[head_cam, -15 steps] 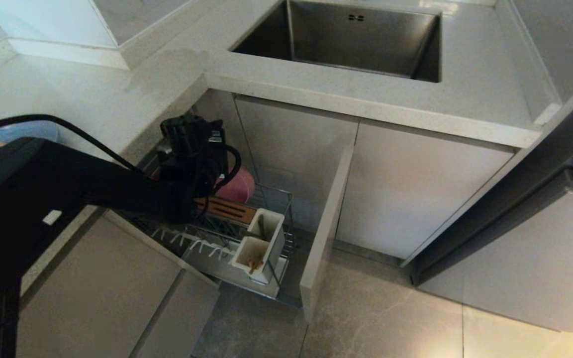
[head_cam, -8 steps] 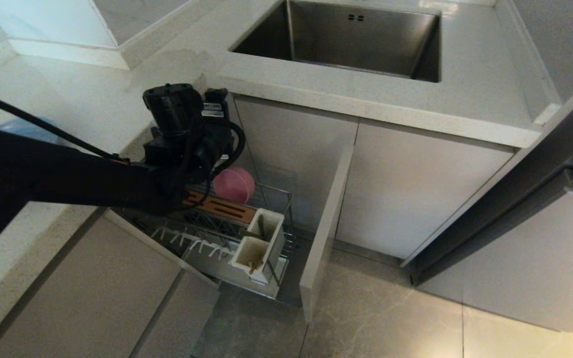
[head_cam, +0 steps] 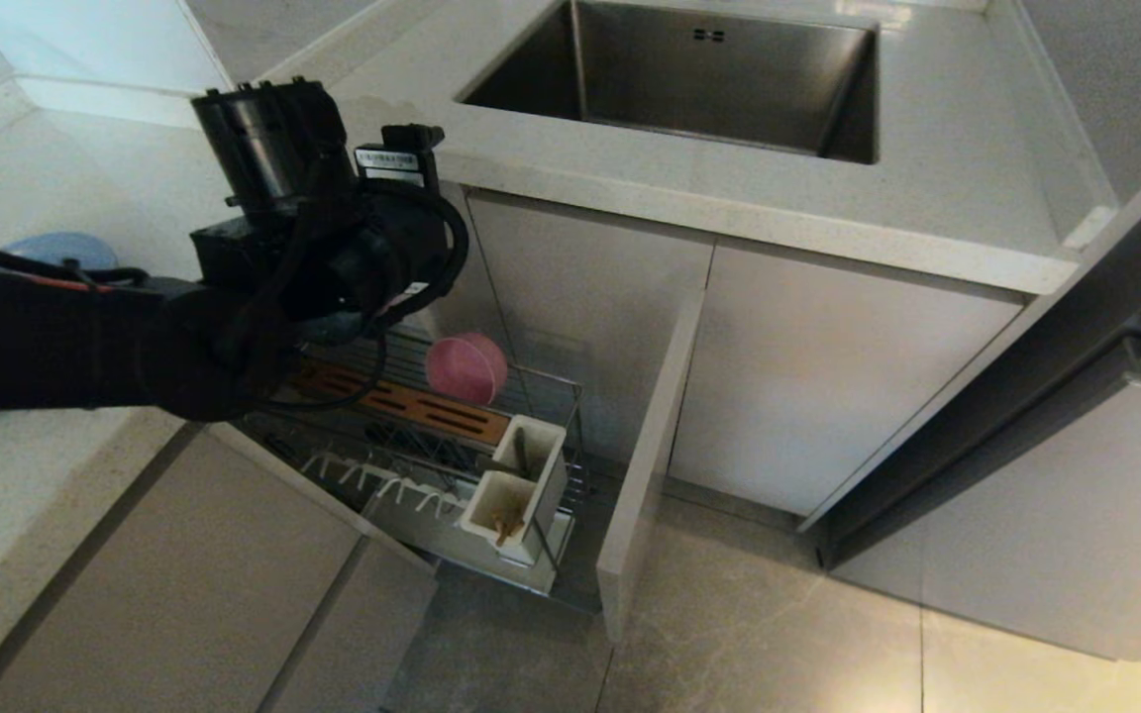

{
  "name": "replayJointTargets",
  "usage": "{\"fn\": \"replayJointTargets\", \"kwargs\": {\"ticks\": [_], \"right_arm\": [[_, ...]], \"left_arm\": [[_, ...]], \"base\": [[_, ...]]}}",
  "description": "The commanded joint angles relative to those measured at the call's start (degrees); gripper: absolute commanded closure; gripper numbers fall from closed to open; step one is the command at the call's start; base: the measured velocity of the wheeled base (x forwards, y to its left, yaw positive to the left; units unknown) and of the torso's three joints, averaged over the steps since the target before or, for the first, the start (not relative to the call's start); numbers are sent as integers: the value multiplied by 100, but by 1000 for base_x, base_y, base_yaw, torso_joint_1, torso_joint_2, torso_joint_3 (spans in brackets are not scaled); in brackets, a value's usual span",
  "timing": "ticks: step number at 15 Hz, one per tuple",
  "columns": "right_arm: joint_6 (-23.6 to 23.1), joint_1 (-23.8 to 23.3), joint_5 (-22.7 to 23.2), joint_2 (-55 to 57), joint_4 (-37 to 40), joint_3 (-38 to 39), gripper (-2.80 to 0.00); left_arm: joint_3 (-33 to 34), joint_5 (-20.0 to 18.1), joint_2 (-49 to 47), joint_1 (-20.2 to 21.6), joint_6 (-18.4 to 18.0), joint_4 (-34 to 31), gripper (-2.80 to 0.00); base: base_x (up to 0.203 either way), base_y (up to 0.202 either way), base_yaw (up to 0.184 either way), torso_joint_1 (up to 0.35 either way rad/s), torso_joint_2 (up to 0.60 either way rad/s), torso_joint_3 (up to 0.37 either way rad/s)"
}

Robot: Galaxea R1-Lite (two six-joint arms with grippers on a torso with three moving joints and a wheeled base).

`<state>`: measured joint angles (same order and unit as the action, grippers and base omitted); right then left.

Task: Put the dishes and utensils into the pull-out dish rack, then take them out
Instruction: Take the chopsticks out of the cupboard

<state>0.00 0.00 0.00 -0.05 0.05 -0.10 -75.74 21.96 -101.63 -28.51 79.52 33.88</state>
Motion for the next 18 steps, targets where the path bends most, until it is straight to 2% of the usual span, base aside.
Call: {"fn": "replayJointTargets", "kwargs": {"ticks": [1, 3, 5, 6, 8, 9, 10, 12, 13, 15, 17, 18], "right_arm": [[0, 0, 0, 5, -2, 1, 0], [0, 0, 0, 5, -5, 1, 0], [0, 0, 0, 5, 4, 1, 0], [0, 0, 0, 5, -5, 1, 0], [0, 0, 0, 5, -1, 1, 0], [0, 0, 0, 5, -5, 1, 0], [0, 0, 0, 5, -5, 1, 0], [0, 0, 0, 5, -3, 1, 0], [0, 0, 0, 5, -1, 1, 0], [0, 0, 0, 5, -5, 1, 0], [0, 0, 0, 5, -5, 1, 0], [0, 0, 0, 5, -4, 1, 0]], "left_arm": [[1, 12, 470, -145, -10, -254, -280], [-190, -82, 729, -411, -717, -752, -280], [-425, -430, 1001, -604, -1390, -1228, -280], [-526, -753, 1186, -642, -1568, -1459, -280], [-578, -1516, 1588, -663, -1694, -1830, -280], [-564, -1755, 1764, -690, -1738, -1942, -280], [-555, -1802, 1827, -760, -1860, -1989, -280], [-512, -1791, 1993, -905, -2631, -1995, -280], [-501, -1849, 2062, -979, -2902, -2008, -280], [-471, -1878, 2179, -1025, -4040, -2259, -280], [-446, -1668, 2260, -829, -5226, -3114, -280], [-433, -1398, 2279, -517, -5735, -3597, -280]], "base": [[0, 0, 0, 0, 0, 0], [0, 0, 0, 0, 0, 0], [0, 0, 0, 0, 0, 0], [0, 0, 0, 0, 0, 0], [0, 0, 0, 0, 0, 0], [0, 0, 0, 0, 0, 0], [0, 0, 0, 0, 0, 0], [0, 0, 0, 0, 0, 0], [0, 0, 0, 0, 0, 0], [0, 0, 0, 0, 0, 0], [0, 0, 0, 0, 0, 0], [0, 0, 0, 0, 0, 0]]}}
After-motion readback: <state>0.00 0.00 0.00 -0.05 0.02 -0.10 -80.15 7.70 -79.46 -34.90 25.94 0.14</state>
